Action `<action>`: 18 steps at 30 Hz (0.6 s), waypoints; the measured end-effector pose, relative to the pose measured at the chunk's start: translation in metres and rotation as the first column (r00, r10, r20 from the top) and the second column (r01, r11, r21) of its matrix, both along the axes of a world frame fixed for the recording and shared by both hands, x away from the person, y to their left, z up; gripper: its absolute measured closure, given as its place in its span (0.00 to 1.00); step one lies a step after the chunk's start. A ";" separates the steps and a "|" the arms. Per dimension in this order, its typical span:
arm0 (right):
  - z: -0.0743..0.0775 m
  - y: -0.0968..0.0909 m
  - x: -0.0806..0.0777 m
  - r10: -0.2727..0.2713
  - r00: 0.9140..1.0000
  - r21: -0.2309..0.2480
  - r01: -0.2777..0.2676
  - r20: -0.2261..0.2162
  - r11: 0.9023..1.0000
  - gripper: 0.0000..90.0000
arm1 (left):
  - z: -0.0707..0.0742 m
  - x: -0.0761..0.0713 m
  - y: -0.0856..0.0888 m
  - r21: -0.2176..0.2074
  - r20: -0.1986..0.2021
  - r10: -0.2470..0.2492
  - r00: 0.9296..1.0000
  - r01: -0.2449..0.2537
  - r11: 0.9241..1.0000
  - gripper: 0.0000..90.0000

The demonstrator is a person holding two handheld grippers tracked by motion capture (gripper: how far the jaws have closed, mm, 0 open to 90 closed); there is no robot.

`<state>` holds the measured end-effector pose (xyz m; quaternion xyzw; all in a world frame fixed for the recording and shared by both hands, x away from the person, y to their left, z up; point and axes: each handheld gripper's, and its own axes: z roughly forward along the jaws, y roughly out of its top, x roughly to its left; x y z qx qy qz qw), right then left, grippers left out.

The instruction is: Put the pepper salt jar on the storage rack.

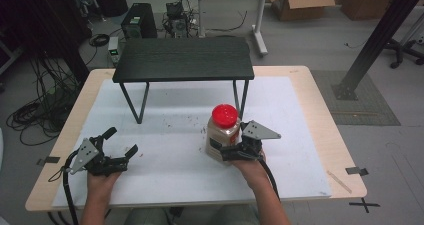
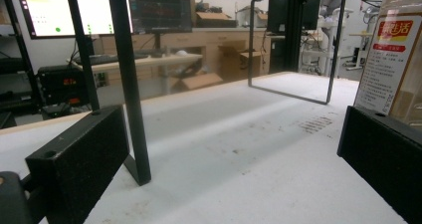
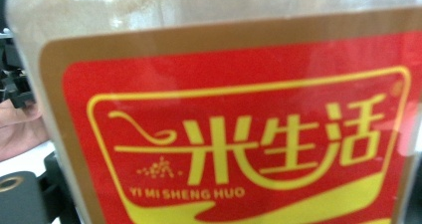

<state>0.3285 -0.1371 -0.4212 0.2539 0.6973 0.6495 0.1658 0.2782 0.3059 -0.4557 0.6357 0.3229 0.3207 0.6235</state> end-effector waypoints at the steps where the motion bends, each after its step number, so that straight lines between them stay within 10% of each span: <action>1: 0.000 0.000 0.000 0.005 1.000 0.004 -0.005 0.001 1.000 0.07 | 0.000 0.000 0.000 0.000 0.000 0.000 1.000 0.000 1.000 0.00; 18: -0.004 -0.004 -0.001 0.026 0.999 0.038 -0.027 0.032 0.999 0.22 | 0.000 0.000 0.000 -0.001 0.001 0.000 1.000 0.000 1.000 0.00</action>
